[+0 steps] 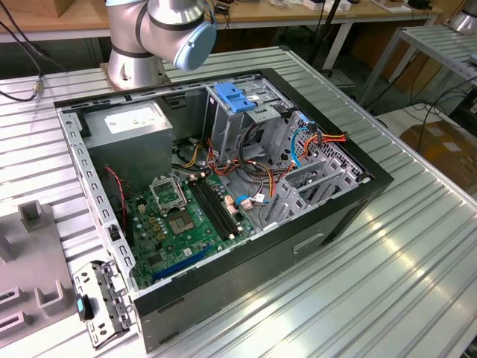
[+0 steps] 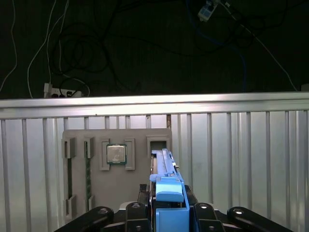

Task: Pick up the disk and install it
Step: 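Pick up the disk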

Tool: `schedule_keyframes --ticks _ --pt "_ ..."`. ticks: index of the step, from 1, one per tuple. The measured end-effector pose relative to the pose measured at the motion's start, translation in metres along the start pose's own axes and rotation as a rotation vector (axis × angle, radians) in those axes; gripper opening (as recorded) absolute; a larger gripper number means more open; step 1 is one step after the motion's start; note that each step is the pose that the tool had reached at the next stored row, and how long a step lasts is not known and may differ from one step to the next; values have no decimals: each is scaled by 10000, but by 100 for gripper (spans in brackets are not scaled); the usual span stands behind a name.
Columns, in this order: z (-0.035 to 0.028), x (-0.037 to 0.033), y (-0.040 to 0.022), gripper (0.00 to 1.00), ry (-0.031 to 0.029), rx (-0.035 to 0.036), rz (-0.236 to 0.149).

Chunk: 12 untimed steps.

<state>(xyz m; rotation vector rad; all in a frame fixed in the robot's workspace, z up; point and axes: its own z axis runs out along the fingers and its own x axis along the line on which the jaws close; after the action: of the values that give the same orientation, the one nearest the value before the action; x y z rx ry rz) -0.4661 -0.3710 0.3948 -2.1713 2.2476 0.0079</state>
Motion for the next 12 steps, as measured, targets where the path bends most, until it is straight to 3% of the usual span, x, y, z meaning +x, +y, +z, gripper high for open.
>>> schedule_keyframes --ticks 12 --pt "-67 -1 -1 37 0 0 -1"
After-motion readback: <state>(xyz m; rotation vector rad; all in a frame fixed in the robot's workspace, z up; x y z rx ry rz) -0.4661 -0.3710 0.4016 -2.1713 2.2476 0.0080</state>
